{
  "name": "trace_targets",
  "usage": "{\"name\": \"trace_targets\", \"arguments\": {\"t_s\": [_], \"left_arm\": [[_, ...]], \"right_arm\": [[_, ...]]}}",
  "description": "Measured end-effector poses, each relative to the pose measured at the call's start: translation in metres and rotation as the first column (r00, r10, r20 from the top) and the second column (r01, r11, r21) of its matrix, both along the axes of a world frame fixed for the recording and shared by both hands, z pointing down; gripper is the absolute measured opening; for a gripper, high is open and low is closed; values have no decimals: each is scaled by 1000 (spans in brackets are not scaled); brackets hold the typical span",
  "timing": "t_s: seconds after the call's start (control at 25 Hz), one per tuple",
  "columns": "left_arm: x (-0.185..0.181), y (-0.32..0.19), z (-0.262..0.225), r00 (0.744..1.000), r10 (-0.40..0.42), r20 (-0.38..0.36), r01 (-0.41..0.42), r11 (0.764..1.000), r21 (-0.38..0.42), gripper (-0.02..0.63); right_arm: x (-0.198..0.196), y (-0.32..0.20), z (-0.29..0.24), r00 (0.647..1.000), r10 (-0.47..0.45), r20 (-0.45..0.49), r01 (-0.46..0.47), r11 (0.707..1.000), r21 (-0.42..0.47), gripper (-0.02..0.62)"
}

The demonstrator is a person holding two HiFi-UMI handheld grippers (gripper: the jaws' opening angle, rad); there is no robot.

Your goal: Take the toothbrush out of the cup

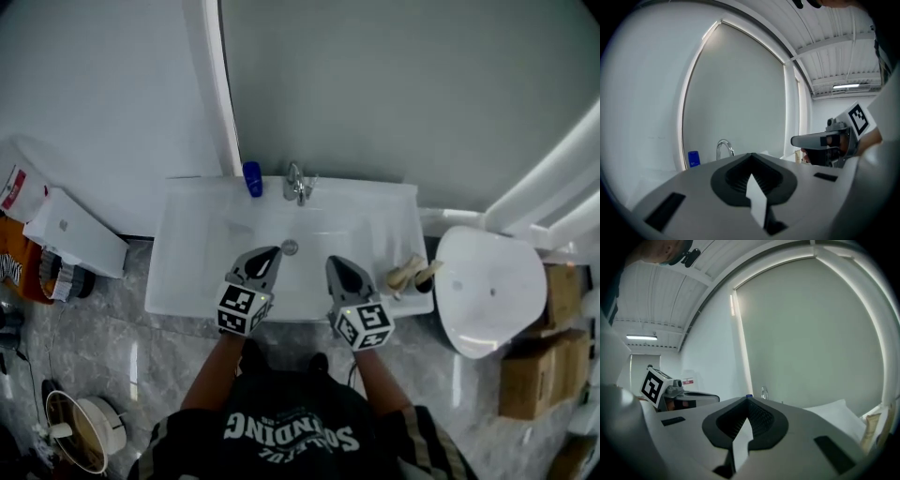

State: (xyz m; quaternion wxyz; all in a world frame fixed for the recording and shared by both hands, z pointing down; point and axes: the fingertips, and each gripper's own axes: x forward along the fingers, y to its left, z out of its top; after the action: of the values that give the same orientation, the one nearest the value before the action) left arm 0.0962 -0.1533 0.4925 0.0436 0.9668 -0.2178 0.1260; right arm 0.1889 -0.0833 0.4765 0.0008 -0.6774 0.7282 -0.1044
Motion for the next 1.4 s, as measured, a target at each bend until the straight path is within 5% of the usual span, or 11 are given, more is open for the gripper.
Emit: {"name": "trace_targets", "arguments": {"t_s": [0.64,0.84,1.08,1.4], "left_arm": [[68,27,13,976,215,-30,-216,976,-24,-2],[105,51,22,956,293,-20,-294,955,-48,-2],[128,74,30,924,381,-37,-383,921,-76,-2],[123,67,38,927,373,-19,-373,922,-100,-2]], "right_arm": [[98,54,27,959,282,-24,-283,958,-38,-3],[151,90,48,915,403,-26,-404,909,-101,0],[194,115,80,866,500,-23,-496,850,-179,114],[236,111,131,797,604,-15,-580,758,-298,139]]}}
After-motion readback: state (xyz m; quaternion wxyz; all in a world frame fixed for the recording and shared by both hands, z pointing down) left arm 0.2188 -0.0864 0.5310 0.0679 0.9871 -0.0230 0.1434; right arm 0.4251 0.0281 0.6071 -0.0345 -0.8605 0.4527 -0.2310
